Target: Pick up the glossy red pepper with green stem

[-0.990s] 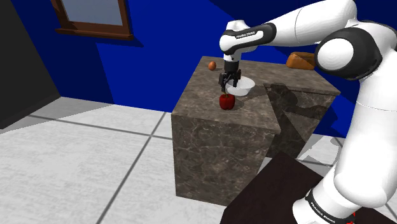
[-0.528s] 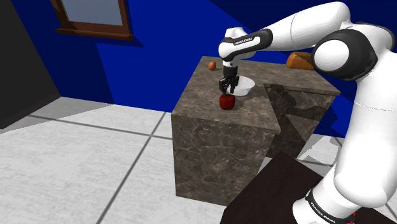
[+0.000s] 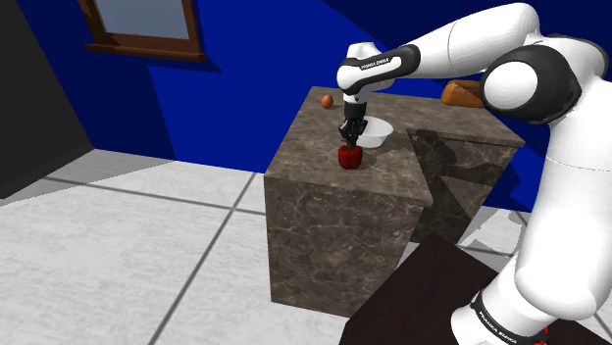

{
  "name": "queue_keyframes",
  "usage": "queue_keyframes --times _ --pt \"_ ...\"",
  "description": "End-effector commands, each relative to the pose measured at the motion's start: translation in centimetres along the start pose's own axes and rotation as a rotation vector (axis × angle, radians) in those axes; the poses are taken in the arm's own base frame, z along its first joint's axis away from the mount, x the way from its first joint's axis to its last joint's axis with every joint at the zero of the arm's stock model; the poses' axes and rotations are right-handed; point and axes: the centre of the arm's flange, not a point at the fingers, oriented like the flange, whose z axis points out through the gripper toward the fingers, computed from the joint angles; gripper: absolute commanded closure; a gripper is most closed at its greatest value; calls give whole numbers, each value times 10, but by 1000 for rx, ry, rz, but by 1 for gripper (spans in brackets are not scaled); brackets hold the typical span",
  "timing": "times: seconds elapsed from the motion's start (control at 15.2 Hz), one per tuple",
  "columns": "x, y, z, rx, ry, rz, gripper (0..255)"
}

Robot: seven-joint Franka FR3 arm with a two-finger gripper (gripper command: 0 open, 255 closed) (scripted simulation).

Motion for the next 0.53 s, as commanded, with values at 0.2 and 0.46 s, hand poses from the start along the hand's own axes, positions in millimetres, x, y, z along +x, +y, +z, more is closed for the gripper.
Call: queue_keyframes --times 0.2,0.46 --pt "-2 -1 -16 1 -1 -1 255" --pt "-4 -1 -37 1 -1 -1 255"
